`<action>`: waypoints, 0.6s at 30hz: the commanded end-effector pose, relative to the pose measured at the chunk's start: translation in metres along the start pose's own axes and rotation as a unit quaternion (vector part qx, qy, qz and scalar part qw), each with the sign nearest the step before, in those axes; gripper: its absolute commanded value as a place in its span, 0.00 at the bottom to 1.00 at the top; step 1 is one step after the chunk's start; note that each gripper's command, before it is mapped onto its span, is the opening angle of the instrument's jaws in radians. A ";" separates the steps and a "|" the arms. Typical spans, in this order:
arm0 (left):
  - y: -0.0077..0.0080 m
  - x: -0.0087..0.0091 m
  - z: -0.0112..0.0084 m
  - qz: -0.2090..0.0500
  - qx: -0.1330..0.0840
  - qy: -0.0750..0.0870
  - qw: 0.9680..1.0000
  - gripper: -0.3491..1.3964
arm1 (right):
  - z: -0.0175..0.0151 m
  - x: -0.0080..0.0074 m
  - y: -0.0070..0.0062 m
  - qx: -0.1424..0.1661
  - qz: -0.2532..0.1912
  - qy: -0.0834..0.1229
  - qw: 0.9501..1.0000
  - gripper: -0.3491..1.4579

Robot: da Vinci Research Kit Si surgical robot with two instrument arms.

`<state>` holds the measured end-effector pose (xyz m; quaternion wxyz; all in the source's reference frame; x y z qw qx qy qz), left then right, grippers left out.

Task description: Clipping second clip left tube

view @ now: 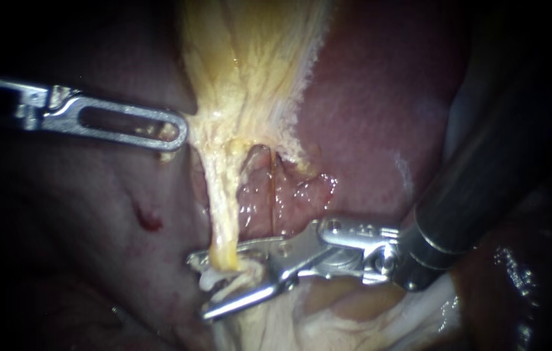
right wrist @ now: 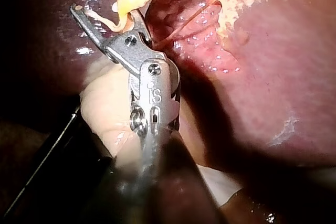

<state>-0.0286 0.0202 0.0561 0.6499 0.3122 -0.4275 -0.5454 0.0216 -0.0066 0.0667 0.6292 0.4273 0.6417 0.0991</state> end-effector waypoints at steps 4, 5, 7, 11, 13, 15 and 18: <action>0.0000 0.0000 0.0000 0.000 0.000 0.000 1.000 0.00 | -0.0003 -0.0001 -0.0002 0.005 0.000 -0.001 1.000 0.42; 0.0000 0.0000 0.0000 0.000 0.000 0.000 1.000 0.00 | -0.0004 -0.0001 -0.0002 0.005 0.000 -0.001 1.000 0.41; 0.0000 0.0000 0.0000 0.000 0.000 0.000 1.000 0.00 | -0.0005 -0.0001 -0.0002 0.006 0.000 -0.001 1.000 0.39; 0.0000 0.0000 0.0000 0.000 0.000 0.000 1.000 0.00 | -0.0006 0.0000 0.0000 0.006 0.003 0.000 1.000 0.37; 0.0000 0.0000 0.0000 0.000 0.000 0.000 1.000 0.00 | -0.0006 0.0000 0.0000 0.006 0.005 0.002 1.000 0.35; 0.0000 0.0000 0.0000 0.000 0.000 0.000 1.000 0.00 | -0.0007 0.0000 0.0000 0.006 0.005 0.002 1.000 0.33; 0.0001 0.0000 0.0001 0.000 0.000 0.000 1.000 0.00 | -0.0008 -0.0001 0.0000 0.006 0.005 0.002 1.000 0.30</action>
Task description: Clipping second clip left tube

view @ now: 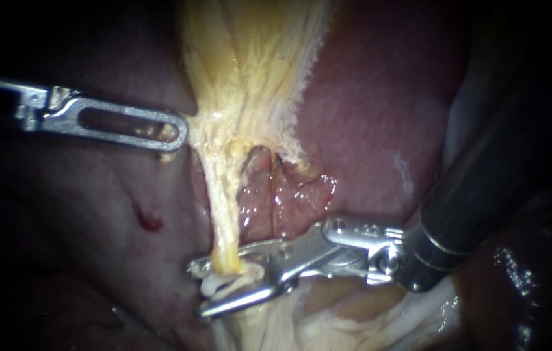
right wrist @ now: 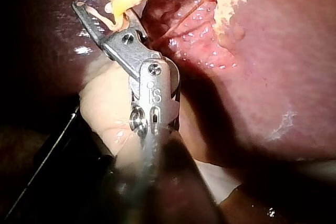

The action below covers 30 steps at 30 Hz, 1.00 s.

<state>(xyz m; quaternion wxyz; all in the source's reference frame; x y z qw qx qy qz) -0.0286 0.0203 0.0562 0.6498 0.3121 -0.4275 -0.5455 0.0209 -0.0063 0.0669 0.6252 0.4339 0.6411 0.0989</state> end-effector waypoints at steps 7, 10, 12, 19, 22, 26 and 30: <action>0.0001 0.0001 0.0001 0.000 0.000 0.000 1.000 0.00 | -0.0003 -0.0002 0.0002 0.001 0.000 0.000 1.000 0.23; 0.0001 0.0001 0.0001 0.000 0.000 0.000 1.000 0.00 | -0.0005 -0.0002 0.0003 0.002 0.000 -0.001 1.000 0.17; 0.0001 0.0001 0.0001 0.000 0.000 0.000 1.000 0.00 | -0.0006 -0.0003 0.0003 0.002 0.001 -0.001 1.000 0.12; 0.0002 0.0001 0.0002 0.000 0.000 0.000 1.000 0.00 | -0.0008 -0.0003 0.0002 0.005 0.004 0.001 1.000 0.00; 0.0002 0.0001 0.0002 0.000 0.000 0.000 1.000 0.00 | -0.0009 -0.0003 0.0002 0.005 0.004 0.001 1.000 0.00; 0.0002 0.0001 0.0002 0.000 0.000 0.000 1.000 0.00 | -0.0009 -0.0004 0.0003 0.005 0.007 0.001 1.000 0.00; 0.0003 0.0001 0.0002 0.000 0.000 0.000 1.000 0.00 | -0.0009 -0.0004 0.0003 0.005 0.007 0.001 1.000 0.00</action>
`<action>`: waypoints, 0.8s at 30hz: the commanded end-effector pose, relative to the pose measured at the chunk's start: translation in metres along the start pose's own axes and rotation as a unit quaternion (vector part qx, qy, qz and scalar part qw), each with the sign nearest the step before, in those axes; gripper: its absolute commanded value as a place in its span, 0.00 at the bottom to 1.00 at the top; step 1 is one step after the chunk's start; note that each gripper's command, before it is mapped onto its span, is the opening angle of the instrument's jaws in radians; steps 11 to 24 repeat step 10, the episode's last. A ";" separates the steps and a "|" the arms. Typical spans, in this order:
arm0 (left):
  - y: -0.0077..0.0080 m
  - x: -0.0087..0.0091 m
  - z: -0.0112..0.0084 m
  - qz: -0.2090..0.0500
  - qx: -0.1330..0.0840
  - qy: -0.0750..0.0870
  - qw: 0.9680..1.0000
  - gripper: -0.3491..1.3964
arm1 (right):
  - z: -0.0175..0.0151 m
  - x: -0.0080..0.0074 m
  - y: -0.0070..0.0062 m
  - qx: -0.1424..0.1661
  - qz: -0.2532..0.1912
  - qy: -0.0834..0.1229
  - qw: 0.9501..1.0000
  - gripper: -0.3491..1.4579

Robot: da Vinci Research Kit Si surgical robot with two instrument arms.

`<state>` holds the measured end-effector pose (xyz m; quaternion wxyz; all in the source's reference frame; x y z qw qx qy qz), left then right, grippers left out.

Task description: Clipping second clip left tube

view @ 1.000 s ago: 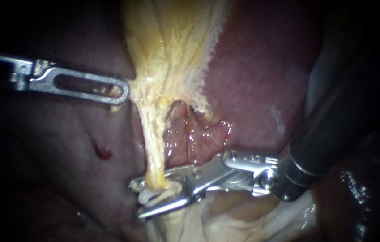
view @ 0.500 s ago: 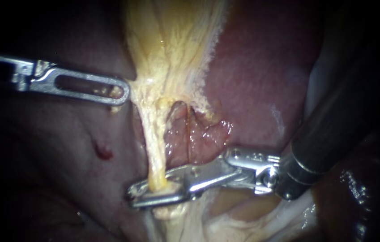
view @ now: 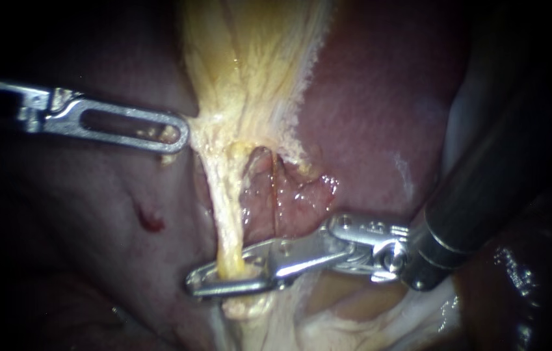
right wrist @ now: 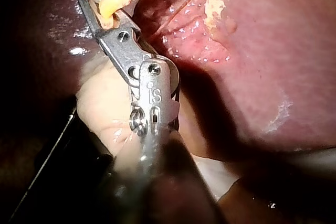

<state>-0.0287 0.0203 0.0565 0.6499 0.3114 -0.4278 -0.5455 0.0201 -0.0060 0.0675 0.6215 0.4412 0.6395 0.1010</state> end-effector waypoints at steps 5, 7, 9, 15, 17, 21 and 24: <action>0.0001 0.0000 0.0000 0.000 0.000 0.000 1.000 0.00 | 0.0000 0.0000 0.0000 0.000 0.000 0.000 1.000 0.00; 0.0001 0.0000 0.0000 0.000 0.000 0.000 1.000 0.00 | 0.0000 0.0000 0.0001 0.000 0.000 0.000 1.000 0.00; 0.0001 0.0000 0.0000 0.000 0.000 0.000 1.000 0.00 | 0.0000 0.0000 0.0001 0.000 0.000 0.000 1.000 0.00; 0.0001 0.0000 0.0000 0.000 0.000 0.000 1.000 0.00 | -0.0001 0.0000 0.0001 0.000 0.000 0.000 1.000 0.00; 0.0001 0.0000 0.0000 0.000 0.000 0.000 1.000 0.00 | -0.0001 0.0000 0.0001 0.000 0.000 0.000 1.000 0.00; 0.0001 0.0000 0.0000 0.000 0.000 0.000 1.000 0.00 | -0.0001 0.0000 0.0001 0.000 0.000 0.000 1.000 0.00; 0.0001 0.0000 0.0000 0.000 0.000 0.000 1.000 0.00 | -0.0001 0.0000 0.0001 0.000 0.000 0.000 1.000 0.00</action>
